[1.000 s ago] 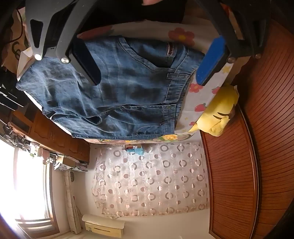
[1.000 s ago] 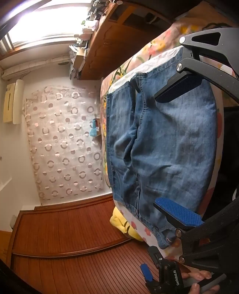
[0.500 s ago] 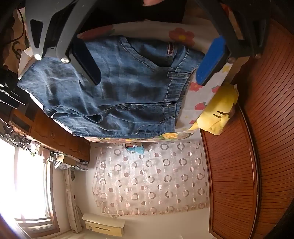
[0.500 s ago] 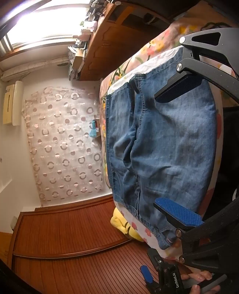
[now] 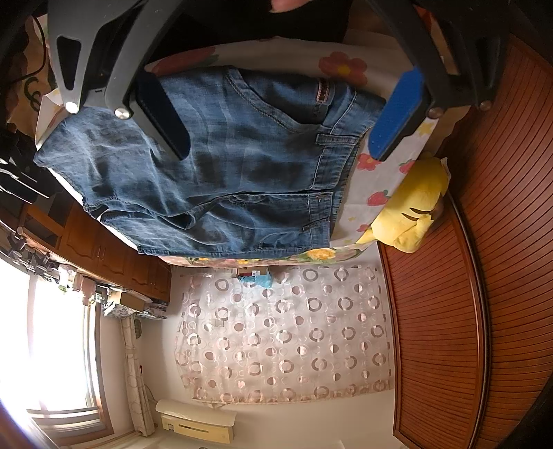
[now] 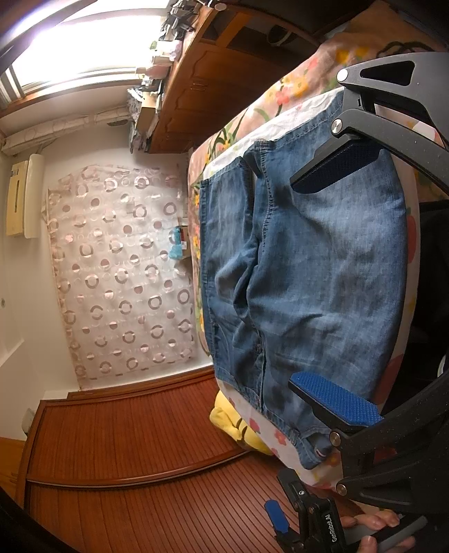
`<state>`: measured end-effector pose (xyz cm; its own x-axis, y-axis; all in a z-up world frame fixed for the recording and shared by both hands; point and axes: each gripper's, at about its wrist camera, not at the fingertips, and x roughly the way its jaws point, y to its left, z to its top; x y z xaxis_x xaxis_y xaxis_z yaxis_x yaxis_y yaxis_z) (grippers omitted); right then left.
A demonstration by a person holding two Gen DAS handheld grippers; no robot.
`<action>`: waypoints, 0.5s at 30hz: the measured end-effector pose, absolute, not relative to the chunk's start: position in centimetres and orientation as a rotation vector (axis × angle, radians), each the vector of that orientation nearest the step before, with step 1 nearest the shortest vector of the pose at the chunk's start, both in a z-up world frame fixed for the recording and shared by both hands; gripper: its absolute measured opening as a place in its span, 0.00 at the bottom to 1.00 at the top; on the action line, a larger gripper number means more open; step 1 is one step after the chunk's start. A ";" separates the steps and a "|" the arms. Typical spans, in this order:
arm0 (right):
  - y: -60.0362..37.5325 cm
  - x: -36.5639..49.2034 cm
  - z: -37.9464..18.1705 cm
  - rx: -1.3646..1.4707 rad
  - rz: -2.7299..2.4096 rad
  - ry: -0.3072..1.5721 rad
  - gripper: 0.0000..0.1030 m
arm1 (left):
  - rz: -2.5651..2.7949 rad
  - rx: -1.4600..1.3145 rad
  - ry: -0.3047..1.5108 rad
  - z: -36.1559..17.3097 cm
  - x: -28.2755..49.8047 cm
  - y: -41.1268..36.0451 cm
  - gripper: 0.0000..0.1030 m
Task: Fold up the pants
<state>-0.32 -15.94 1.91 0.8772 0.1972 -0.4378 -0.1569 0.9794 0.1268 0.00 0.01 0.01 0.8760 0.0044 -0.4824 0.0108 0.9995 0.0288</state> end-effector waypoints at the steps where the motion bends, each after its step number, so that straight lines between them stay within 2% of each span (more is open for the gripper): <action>1: -15.9 -0.3 1.9 0.089 0.184 0.466 1.00 | -0.003 0.031 0.504 0.0 0.0 0.0 1.00; 15: -16.0 -0.4 1.9 0.091 0.184 0.465 1.00 | -0.004 0.029 0.501 0.0 0.0 0.0 1.00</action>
<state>-0.36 -16.00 1.89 0.8775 0.1971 -0.4372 -0.1557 0.9793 0.1291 -0.02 0.03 0.01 0.8771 0.0028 -0.4803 0.0112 0.9996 0.0264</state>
